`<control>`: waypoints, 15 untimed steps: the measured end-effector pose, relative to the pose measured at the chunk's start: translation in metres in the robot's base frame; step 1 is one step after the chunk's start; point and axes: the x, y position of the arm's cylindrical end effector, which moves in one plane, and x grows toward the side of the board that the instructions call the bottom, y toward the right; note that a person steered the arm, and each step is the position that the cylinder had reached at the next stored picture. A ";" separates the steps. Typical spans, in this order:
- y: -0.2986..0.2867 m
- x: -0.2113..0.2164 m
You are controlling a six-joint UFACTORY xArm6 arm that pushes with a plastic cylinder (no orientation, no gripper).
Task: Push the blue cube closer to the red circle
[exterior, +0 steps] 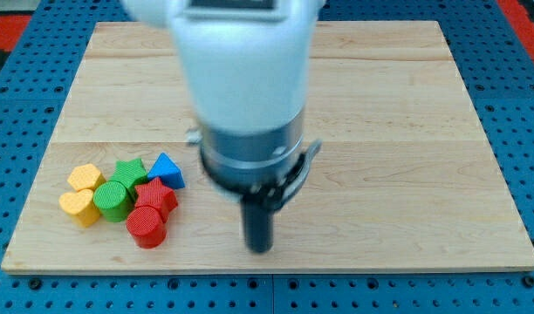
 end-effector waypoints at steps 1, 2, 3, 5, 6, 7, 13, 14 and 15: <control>-0.015 -0.073; -0.012 -0.140; -0.038 -0.187; -0.117 -0.214; -0.111 -0.207; -0.075 -0.204; -0.102 -0.183; -0.100 -0.159; -0.053 -0.164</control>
